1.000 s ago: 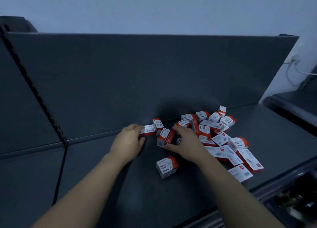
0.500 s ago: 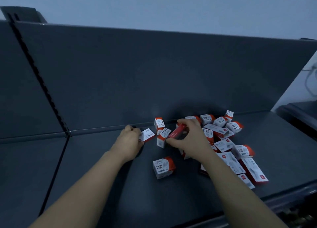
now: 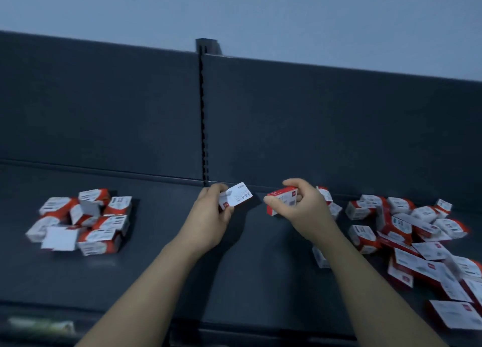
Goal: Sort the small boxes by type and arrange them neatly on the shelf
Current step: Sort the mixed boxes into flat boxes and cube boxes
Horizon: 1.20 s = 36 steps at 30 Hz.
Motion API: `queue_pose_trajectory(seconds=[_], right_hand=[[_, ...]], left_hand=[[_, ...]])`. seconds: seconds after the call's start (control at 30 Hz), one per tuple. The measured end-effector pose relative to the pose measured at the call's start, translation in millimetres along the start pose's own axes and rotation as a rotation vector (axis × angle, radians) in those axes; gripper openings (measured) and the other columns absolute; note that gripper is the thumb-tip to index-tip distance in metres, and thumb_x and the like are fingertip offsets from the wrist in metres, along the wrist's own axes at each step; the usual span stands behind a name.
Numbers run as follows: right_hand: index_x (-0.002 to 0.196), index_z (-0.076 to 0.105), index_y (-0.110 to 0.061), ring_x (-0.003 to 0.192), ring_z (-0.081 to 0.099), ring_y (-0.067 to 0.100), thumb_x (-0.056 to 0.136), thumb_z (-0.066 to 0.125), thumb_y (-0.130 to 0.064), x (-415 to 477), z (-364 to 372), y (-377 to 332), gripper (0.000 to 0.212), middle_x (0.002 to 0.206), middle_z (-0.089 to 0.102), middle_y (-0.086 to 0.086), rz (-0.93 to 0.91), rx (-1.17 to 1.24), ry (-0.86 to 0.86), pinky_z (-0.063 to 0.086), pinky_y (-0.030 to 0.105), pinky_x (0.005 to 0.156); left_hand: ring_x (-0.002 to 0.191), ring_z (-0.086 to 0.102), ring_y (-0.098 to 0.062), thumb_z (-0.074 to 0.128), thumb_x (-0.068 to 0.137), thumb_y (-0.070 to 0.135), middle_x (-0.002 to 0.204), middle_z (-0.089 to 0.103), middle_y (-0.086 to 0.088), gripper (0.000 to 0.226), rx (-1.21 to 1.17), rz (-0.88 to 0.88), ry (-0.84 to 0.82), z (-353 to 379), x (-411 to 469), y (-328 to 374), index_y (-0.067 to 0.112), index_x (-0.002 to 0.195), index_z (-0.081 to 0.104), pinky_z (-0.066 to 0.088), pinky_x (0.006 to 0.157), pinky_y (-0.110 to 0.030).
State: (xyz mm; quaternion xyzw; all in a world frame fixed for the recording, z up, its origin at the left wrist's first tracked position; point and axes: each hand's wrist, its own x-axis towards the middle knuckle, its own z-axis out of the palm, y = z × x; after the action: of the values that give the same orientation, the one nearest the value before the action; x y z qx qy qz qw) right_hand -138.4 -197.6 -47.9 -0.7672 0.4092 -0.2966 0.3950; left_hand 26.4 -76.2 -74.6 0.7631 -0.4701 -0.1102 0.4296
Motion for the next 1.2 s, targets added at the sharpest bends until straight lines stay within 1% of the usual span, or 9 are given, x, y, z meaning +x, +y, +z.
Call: queue_pose_trajectory(seconds=[0.2, 0.37, 0.5, 0.63, 0.73, 0.87, 1.0, 1.07, 1.2], right_hand=[[0.092, 0.055, -0.030, 0.083, 0.064, 0.016, 0.071, 0.078, -0.044, -18, 84, -59, 0.035, 0.106, 0.047, -0.007, -0.049, -0.033, -0.124, 0.049, 0.021, 0.067], [0.105, 0.051, -0.026, 0.086, 0.056, 0.012, 0.089, 0.055, -0.032, -36, 161, -99, 0.018, 0.115, 0.040, -0.003, -0.062, -0.059, -0.217, 0.044, 0.023, 0.067], [0.112, 0.049, -0.026, 0.085, 0.058, 0.016, 0.092, 0.042, -0.015, -52, 217, -133, 0.024, 0.120, 0.036, -0.002, -0.112, -0.048, -0.246, 0.048, 0.029, 0.077], [0.117, 0.050, -0.024, 0.082, 0.052, 0.004, 0.094, 0.038, -0.008, -59, 269, -157, 0.030, 0.117, 0.035, -0.003, -0.158, -0.048, -0.269, 0.038, 0.008, 0.064], [0.113, 0.053, -0.027, 0.096, 0.057, 0.010, 0.092, 0.039, -0.006, -59, 302, -173, 0.033, 0.118, 0.040, -0.002, -0.168, 0.003, -0.313, 0.048, 0.022, 0.080], [0.099, 0.058, -0.044, 0.099, 0.063, 0.016, 0.087, 0.049, -0.013, -53, 343, -192, 0.035, 0.114, 0.055, -0.004, -0.204, 0.057, -0.406, 0.052, 0.041, 0.090], [0.111, 0.062, -0.030, 0.095, 0.065, 0.014, 0.089, 0.053, -0.007, -42, 386, -210, 0.033, 0.115, 0.061, 0.003, -0.219, 0.098, -0.469, 0.049, 0.011, 0.065], [0.116, 0.061, -0.023, 0.096, 0.064, 0.014, 0.090, 0.054, -0.004, -37, 409, -218, 0.033, 0.115, 0.061, 0.005, -0.227, 0.103, -0.512, 0.046, 0.007, 0.059], [0.116, 0.060, -0.028, 0.101, 0.063, 0.012, 0.090, 0.057, -0.007, -35, 453, -226, 0.034, 0.114, 0.063, 0.000, -0.233, 0.052, -0.578, 0.054, 0.028, 0.086]], left_hand=[[0.091, 0.048, -0.004, 0.062, 0.088, 0.011, 0.111, 0.048, 0.007, 0.035, 0.074, -0.028, 0.128, -90, -35, -51, 0.020, 0.120, 0.052, 0.031, 0.075, -0.007], [0.106, 0.052, -0.013, 0.065, 0.084, 0.008, 0.121, 0.052, 0.003, 0.040, 0.122, -0.081, 0.192, -171, -65, -99, 0.017, 0.121, 0.055, 0.042, 0.092, -0.025], [0.107, 0.054, -0.014, 0.065, 0.084, 0.007, 0.123, 0.049, 0.003, 0.043, 0.159, -0.116, 0.218, -230, -89, -136, 0.018, 0.125, 0.055, 0.041, 0.092, -0.021], [0.098, 0.055, -0.012, 0.063, 0.083, 0.008, 0.110, 0.050, 0.007, 0.041, 0.218, -0.163, 0.249, -279, -105, -170, 0.024, 0.121, 0.058, 0.039, 0.086, -0.018], [0.098, 0.059, -0.017, 0.062, 0.085, 0.009, 0.105, 0.054, 0.006, 0.037, 0.207, -0.211, 0.301, -307, -113, -191, 0.025, 0.118, 0.060, 0.046, 0.087, -0.027], [0.103, 0.055, -0.018, 0.058, 0.088, 0.008, 0.115, 0.054, 0.001, 0.038, 0.254, -0.288, 0.339, -337, -113, -220, 0.023, 0.123, 0.058, 0.038, 0.083, -0.022], [0.108, 0.053, -0.022, 0.056, 0.086, 0.004, 0.117, 0.055, -0.005, 0.040, 0.327, -0.366, 0.361, -366, -109, -250, 0.022, 0.122, 0.058, 0.034, 0.081, -0.023], [0.111, 0.051, -0.024, 0.056, 0.086, 0.005, 0.121, 0.055, -0.007, 0.042, 0.356, -0.414, 0.367, -378, -107, -267, 0.022, 0.124, 0.058, 0.034, 0.082, -0.023], [0.117, 0.050, -0.025, 0.058, 0.085, 0.007, 0.130, 0.051, -0.007, 0.042, 0.377, -0.505, 0.344, -400, -107, -298, 0.023, 0.125, 0.058, 0.038, 0.093, -0.028]])
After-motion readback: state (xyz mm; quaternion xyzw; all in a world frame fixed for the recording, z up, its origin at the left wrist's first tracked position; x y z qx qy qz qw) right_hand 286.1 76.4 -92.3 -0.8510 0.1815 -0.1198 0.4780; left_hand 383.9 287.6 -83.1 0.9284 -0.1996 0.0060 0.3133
